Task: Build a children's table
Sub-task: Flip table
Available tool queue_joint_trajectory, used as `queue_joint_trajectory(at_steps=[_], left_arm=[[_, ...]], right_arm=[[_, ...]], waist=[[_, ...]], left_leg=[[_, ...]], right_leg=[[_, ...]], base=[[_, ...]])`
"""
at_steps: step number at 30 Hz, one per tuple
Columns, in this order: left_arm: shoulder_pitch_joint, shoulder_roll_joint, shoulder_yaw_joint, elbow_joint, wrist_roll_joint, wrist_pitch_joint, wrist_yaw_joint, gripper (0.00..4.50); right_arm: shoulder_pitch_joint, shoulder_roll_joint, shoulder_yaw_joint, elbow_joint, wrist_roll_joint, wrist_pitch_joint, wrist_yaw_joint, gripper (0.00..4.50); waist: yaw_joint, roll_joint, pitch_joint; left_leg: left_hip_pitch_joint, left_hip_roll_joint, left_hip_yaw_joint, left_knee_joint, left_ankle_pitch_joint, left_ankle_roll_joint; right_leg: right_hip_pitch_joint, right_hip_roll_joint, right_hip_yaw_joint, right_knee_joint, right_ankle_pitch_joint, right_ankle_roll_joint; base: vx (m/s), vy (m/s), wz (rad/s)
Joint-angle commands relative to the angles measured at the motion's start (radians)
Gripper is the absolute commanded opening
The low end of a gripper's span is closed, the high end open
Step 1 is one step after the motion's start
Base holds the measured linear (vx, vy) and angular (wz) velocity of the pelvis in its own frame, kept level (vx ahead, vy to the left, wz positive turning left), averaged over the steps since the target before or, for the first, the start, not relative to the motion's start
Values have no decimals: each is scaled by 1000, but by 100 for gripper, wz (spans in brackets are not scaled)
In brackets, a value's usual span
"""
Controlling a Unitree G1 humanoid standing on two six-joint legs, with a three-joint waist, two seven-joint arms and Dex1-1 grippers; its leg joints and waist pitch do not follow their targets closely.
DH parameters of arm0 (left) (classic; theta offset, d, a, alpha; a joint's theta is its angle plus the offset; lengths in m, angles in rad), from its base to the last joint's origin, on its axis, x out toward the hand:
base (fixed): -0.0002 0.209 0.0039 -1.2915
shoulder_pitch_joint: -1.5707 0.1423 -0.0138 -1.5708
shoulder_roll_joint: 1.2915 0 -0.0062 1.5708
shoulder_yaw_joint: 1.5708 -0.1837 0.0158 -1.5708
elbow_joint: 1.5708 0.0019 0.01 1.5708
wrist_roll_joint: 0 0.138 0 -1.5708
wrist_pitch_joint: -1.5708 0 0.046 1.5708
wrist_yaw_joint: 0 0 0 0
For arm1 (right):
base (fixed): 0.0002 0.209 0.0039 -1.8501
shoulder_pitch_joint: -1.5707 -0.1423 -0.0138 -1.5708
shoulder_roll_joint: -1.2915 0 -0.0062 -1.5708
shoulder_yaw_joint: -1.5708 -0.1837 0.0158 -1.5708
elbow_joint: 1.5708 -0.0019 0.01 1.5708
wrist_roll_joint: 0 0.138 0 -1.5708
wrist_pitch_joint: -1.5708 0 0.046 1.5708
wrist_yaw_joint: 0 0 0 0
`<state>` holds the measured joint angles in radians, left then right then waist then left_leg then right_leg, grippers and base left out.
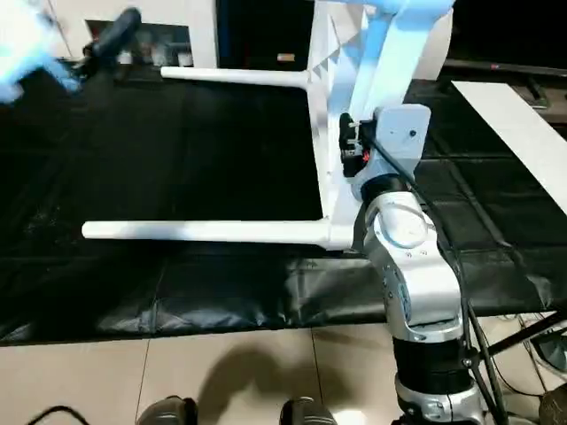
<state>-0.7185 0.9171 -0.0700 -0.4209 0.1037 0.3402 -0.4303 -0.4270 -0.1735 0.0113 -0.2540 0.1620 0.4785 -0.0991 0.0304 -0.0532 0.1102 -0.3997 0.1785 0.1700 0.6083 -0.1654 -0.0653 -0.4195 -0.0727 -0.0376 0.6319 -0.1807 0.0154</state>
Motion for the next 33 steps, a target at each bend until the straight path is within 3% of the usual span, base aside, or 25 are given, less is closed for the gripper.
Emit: queue_joint_trajectory(at_steps=[1, 3, 6, 20, 22, 26, 29, 30, 31, 33], left_arm=[[-17, -16, -9, 34, 20, -23, 21, 421], [-20, -21, -10, 45, 28, -33, 23, 414], [-31, -46, -9, 66, 51, -59, 41, 414], [-49, -90, -25, 100, 87, -67, 15, 305], [-44, -95, -19, 102, 87, -69, 13, 290], [-29, -129, 7, 101, 51, -49, 16, 255], [-2, -178, 35, 82, -7, -26, 17, 250], [13, -194, 39, 68, -14, -13, 23, 246], [13, -194, 39, 68, -14, -13, 23, 246], [44, -213, 38, 40, -18, 3, 24, 237]], right_arm=[[11, -3, 25, -5, -14, 26, 20, 187], [11, -3, 24, -8, -15, 27, 22, 187], [13, -3, 19, -12, -18, 28, 26, 187], [-1, -36, 33, -14, -52, 24, 66, 187], [-13, -72, 45, -16, -66, 24, 98, 187], [-74, -181, 56, -11, -90, 38, 191, 187], [-143, -310, 62, 12, -91, 64, 314, 187], [-178, -360, 52, 26, -74, 78, 369, 188], [-178, -360, 52, 26, -74, 78, 369, 188], [-261, -468, 50, 63, -59, 84, 482, 188]], waist=[[0, 30, -79], [0, 25, -80], [0, 27, -79], [1, 26, -79], [1, 28, -79], [-1, 19, -80], [-2, 12, -79], [0, 9, -79], [1, 11, -78], [0, 11, -79]], left_leg=[[27, 27, -8, -72, -194, -121], [26, 27, -8, -71, -191, -117], [28, 29, -8, -72, -207, -113], [29, 29, -8, -72, -211, -107], [29, 29, -9, -73, -217, -107], [27, 28, -6, -69, -206, -91], [23, 25, -1, -63, -177, -54], [15, 21, 3, -59, -143, -18], [16, 23, 2, -59, -141, -12], [20, 24, 2, -57, -153, -2]], right_leg=[[40, -39, 40, -55, -141, -113], [44, -39, 39, -55, -127, -123], [43, -40, 39, -57, -146, -127], [43, -41, 39, -58, -151, -136], [43, -41, 39, -59, -162, -135], [49, -42, 40, -61, -180, -134], [55, -44, 41, -65, -206, -142], [57, -48, 43, -68, -223, -142], [56, -49, 42, -69, -235, -143], [55, -48, 40, -73, -278, -145]], base=[[0, 0, 0], [0, 0, 0], [0, 0, 0], [0, 0, 0], [0, 0, 0], [0, 0, 0], [0, 0, 0], [0, 0, 0], [0, 0, 0], [0, 0, 0]])
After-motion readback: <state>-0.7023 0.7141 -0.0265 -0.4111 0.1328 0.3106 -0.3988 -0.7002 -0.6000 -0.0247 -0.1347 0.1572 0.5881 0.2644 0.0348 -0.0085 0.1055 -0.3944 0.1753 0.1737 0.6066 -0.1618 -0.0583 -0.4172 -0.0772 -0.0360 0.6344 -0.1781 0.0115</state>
